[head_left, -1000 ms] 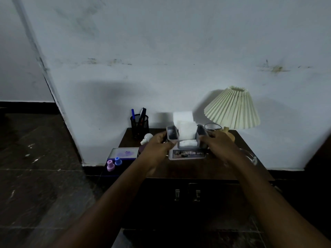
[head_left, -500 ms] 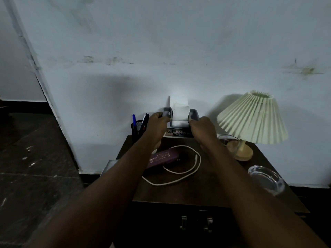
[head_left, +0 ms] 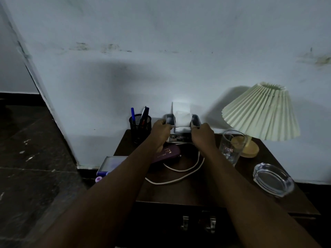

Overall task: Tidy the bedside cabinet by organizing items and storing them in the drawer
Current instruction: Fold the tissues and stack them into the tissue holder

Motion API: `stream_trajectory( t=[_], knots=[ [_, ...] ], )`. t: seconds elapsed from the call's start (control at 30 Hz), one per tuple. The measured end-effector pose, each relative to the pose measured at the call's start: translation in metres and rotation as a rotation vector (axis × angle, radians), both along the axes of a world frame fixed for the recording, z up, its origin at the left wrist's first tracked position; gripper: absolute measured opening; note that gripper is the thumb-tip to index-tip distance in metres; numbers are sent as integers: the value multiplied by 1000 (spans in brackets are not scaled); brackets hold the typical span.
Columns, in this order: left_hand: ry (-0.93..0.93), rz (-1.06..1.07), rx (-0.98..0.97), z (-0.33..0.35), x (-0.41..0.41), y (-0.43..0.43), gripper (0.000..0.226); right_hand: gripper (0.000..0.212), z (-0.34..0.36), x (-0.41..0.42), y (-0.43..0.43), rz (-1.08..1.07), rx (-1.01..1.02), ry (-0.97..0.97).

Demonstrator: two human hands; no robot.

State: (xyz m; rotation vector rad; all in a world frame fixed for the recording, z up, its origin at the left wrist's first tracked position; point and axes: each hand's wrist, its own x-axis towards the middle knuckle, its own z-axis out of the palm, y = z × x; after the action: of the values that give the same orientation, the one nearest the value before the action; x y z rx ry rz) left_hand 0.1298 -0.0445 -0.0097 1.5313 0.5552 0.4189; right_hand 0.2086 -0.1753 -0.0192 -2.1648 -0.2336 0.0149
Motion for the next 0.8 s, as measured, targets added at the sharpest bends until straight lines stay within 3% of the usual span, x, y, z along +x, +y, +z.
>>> stream_trajectory(
  t=[0.13, 0.33, 0.47, 0.57, 0.67, 0.73, 0.8],
  knots=[
    [39, -1, 61, 1, -6, -7, 41, 41, 0, -8, -6, -19, -58, -9],
    [103, -34, 79, 6, -10, -3, 15, 36, 12, -13, -10, -12, -127, -56],
    [145, -54, 103, 5, -8, -4, 25, 30, 10, -12, -8, -12, -137, -76],
    [194, -8, 394, 2, -11, -9, 10, 27, 12, -11, -5, -4, -179, -104],
    [274, 5, 687, -7, -13, -13, 27, 31, 21, -9, -2, 5, -195, -132],
    [393, -67, 812, -8, -16, -20, 15, 31, 26, -8, -1, 14, -203, -142],
    [469, -203, 956, -12, -12, -24, 22, 30, 28, -8, -2, 14, -210, -144]
  ],
)
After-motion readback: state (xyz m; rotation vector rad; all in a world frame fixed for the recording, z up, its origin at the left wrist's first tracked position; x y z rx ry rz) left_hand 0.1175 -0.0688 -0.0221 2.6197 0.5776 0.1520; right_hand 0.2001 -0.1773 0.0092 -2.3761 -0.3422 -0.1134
